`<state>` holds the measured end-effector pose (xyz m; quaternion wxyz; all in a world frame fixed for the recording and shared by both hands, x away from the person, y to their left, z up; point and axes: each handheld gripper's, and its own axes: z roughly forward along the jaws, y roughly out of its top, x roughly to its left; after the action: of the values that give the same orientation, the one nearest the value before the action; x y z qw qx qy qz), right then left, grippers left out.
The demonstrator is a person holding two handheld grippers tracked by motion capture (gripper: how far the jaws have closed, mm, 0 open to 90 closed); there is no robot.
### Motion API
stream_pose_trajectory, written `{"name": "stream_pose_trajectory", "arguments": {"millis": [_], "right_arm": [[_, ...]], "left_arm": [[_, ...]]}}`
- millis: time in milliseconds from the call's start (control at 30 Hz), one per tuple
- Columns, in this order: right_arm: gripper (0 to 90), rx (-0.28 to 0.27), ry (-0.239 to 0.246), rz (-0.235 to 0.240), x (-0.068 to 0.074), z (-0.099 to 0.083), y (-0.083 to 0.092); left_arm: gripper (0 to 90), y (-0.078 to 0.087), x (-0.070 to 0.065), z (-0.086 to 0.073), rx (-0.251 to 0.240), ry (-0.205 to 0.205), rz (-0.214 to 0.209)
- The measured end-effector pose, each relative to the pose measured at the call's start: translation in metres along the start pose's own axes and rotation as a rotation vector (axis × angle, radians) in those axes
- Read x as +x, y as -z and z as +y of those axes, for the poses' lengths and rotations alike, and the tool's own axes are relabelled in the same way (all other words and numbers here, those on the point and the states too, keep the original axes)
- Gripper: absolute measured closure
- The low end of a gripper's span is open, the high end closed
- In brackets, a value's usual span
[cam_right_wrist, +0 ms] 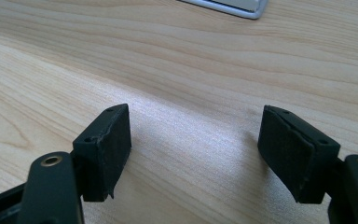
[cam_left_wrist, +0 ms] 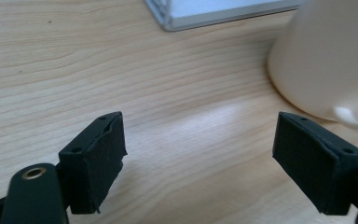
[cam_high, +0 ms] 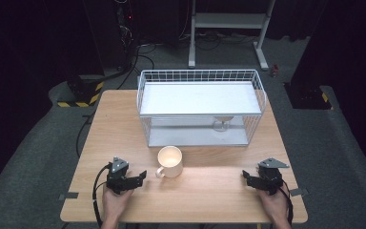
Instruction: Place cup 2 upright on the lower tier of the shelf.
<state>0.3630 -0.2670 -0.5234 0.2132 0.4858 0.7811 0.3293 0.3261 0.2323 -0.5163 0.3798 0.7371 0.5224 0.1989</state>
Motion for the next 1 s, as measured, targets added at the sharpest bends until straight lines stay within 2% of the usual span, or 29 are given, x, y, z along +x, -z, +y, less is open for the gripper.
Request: {"name": "stream_pose_trajectory", "arguments": {"millis": [67,167,300,433,700,1000], "right_arm": [[25.7,-0.001,0.003,0.000,0.000,0.000,0.000],[25.6,0.000,0.000,0.000,0.000,0.000,0.000],[25.7,-0.001,0.002,0.000,0.000,0.000,0.000],[25.7,-0.001,0.003,0.000,0.000,0.000,0.000],[25.7,-0.001,0.003,0.000,0.000,0.000,0.000],[25.6,-0.001,0.003,-0.001,0.000,0.000,0.000]], "left_arm": [[16.7,0.001,-0.005,-0.001,0.002,-0.027,-0.005],[16.2,0.005,-0.011,-0.003,-0.004,-0.038,-0.024],[16.1,0.009,-0.019,-0.004,-0.005,-0.066,-0.026],[15.8,0.014,-0.026,-0.007,-0.005,-0.065,-0.053],[14.5,0.020,-0.039,-0.011,-0.012,-0.092,-0.065],[13.6,0.015,-0.057,-0.004,-0.013,-0.132,-0.090]]}}
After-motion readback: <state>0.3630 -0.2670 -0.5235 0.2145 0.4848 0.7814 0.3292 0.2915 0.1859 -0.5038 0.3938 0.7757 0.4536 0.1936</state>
